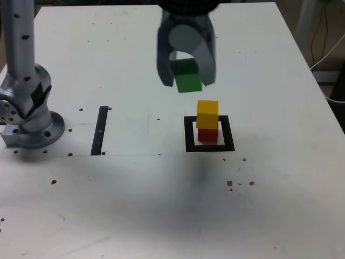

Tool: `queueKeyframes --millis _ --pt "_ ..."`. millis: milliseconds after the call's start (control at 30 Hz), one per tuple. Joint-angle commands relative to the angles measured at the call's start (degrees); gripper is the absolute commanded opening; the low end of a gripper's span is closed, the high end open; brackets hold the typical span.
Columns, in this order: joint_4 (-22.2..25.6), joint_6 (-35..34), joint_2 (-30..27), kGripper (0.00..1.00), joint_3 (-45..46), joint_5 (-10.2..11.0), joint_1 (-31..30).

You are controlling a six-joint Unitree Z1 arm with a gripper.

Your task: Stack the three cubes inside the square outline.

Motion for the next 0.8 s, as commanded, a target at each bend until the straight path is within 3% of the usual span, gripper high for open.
queueKeyframes --millis 0,767 --pt "0.7 0.3 1.5 0.13 -1.1 0.0 0.2" --pt "1.1 6.9 11.8 0.13 -4.7 -0.5 6.7"
